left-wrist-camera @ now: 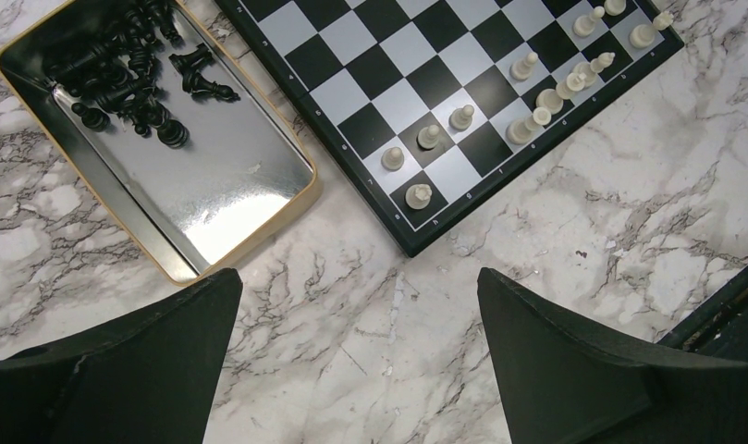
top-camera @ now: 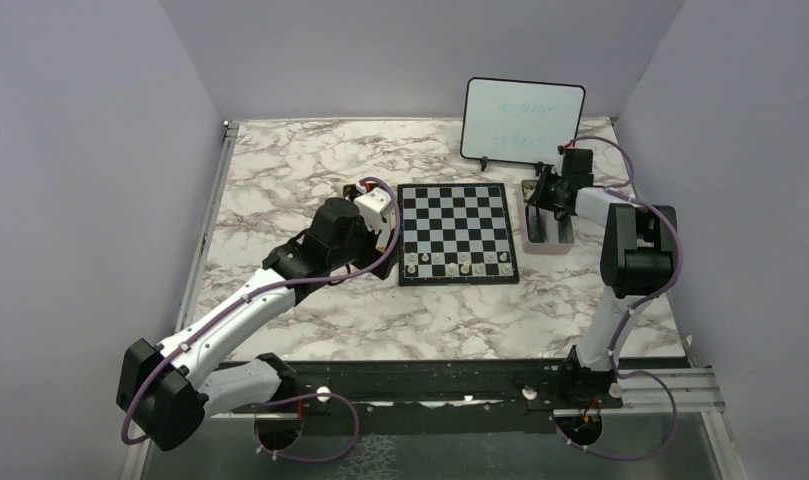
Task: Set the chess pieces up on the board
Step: Pick up the chess piece from the storage box.
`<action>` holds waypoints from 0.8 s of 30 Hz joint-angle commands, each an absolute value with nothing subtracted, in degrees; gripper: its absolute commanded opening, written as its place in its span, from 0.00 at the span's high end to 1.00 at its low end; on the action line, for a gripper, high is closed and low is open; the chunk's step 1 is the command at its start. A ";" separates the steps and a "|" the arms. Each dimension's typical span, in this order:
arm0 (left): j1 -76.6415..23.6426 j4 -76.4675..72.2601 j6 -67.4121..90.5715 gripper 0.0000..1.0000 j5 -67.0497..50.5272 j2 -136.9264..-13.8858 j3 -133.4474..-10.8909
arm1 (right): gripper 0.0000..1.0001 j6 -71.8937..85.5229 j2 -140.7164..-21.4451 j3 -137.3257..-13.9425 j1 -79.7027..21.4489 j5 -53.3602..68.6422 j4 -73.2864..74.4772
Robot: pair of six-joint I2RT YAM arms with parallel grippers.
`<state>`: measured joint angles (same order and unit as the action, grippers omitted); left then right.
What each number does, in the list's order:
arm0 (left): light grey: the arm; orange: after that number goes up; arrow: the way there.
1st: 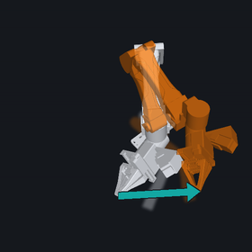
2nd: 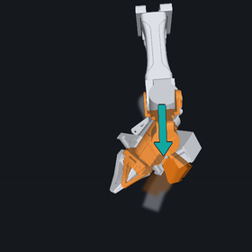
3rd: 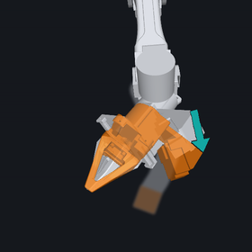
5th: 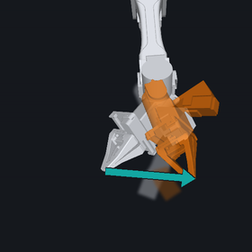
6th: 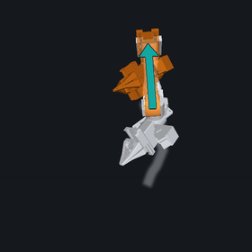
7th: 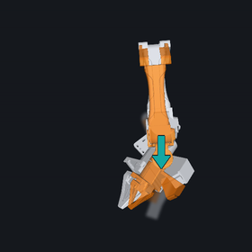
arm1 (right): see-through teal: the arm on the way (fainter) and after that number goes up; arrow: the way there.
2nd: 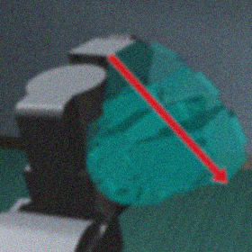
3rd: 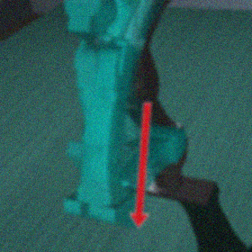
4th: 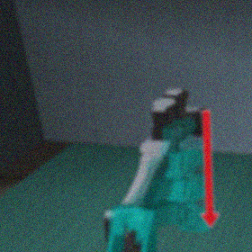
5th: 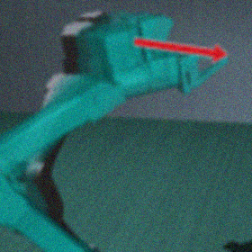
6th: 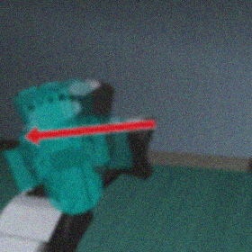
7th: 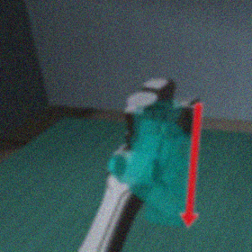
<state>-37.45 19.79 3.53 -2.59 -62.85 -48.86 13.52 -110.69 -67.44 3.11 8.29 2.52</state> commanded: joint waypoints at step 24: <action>-37.00 19.69 3.18 0.01 -3.83 -63.32 -48.75 | 0.79 8.03 -111.54 -70.14 3.38 10.00 1.95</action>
